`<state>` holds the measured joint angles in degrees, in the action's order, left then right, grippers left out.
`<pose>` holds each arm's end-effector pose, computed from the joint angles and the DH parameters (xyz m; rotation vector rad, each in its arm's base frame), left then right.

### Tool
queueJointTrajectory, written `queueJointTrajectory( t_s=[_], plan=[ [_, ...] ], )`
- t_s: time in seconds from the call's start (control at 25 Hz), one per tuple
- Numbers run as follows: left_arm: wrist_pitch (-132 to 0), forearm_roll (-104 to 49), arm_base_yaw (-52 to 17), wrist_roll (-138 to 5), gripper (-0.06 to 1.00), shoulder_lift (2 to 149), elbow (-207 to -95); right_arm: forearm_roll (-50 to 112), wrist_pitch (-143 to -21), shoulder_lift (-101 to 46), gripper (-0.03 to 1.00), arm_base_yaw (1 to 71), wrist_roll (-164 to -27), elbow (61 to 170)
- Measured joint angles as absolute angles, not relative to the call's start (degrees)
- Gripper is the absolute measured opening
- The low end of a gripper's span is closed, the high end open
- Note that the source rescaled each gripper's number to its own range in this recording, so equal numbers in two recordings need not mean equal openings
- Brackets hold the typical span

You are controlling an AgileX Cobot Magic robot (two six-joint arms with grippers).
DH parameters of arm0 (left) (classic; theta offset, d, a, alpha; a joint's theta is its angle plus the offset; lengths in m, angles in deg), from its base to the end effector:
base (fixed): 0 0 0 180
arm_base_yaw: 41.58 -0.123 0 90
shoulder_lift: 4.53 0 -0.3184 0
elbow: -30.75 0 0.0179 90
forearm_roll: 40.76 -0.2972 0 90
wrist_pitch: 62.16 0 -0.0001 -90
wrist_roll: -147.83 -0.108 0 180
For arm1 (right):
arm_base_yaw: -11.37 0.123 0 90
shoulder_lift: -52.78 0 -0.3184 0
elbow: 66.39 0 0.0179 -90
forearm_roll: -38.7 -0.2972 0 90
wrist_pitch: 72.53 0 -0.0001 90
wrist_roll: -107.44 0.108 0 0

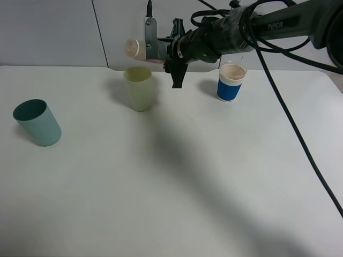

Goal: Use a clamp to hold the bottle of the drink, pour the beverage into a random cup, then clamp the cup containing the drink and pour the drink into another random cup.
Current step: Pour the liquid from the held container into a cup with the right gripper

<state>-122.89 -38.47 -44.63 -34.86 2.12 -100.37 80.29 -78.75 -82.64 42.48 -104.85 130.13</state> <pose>0.0156 -0.0029 0.2950 -0.0042 2.0285 0.0155 0.5052 0.2957 0.1589 -1.7161 1.3746 -0.5023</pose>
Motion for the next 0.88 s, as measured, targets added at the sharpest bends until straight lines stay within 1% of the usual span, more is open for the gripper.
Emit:
queueJointTrajectory(
  t_s=[0.68, 0.88],
  plan=[
    [-122.9, -38.5, -44.6, -34.9, 1.0, 2.1, -100.4, 81.7, -83.0, -82.6, 0.04, 43.1, -105.1, 130.1],
    [-122.9, -38.5, -44.6, -34.9, 1.0, 2.1, -100.4, 81.9, -84.4, -82.6, 0.04, 43.1, -107.3, 130.1]
  ],
)
